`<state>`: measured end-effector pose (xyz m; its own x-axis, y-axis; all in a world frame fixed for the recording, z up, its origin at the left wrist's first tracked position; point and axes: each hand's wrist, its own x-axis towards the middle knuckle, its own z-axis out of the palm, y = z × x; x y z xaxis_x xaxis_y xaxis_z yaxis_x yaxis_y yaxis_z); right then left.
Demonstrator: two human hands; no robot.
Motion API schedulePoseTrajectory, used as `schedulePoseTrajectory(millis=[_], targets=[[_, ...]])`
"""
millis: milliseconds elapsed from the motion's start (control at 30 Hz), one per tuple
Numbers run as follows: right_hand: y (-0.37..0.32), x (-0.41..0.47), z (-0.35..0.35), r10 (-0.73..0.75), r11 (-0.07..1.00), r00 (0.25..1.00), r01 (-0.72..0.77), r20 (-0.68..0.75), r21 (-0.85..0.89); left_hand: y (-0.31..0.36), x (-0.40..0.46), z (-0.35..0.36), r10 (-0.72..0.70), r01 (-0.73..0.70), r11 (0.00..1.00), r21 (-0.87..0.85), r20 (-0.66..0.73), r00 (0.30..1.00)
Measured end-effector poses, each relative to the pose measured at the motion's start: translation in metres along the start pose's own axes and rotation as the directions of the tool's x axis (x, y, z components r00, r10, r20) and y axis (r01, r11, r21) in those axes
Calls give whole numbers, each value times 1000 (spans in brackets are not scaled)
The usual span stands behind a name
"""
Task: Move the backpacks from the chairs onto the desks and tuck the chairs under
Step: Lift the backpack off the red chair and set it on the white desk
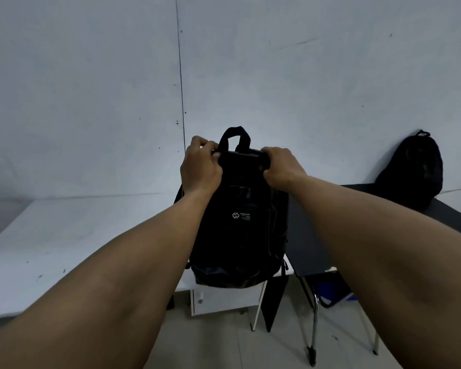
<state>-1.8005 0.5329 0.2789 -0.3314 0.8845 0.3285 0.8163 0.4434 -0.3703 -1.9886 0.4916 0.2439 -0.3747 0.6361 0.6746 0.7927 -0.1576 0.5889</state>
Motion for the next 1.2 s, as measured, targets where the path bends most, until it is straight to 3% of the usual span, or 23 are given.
schedulePoseTrajectory(millis=[333,833,1000,1100,1200], targets=[[53,124,15,-58,998,971,51,230,36,-35,71,85,24,-14,993,-119,82,996],[110,263,72,-70,995,969,51,236,84,-91,161,184,48,-50,999,-1,299,953],[117,307,86,-55,996,969,38,242,75,-109,198,212,81,-140,956,257,228,970],[123,330,96,-51,996,971,32,234,83,-112,212,222,68,-108,958,266,154,986],[130,347,105,-60,996,973,43,222,81,-117,229,233,66,-106,966,234,174,982]])
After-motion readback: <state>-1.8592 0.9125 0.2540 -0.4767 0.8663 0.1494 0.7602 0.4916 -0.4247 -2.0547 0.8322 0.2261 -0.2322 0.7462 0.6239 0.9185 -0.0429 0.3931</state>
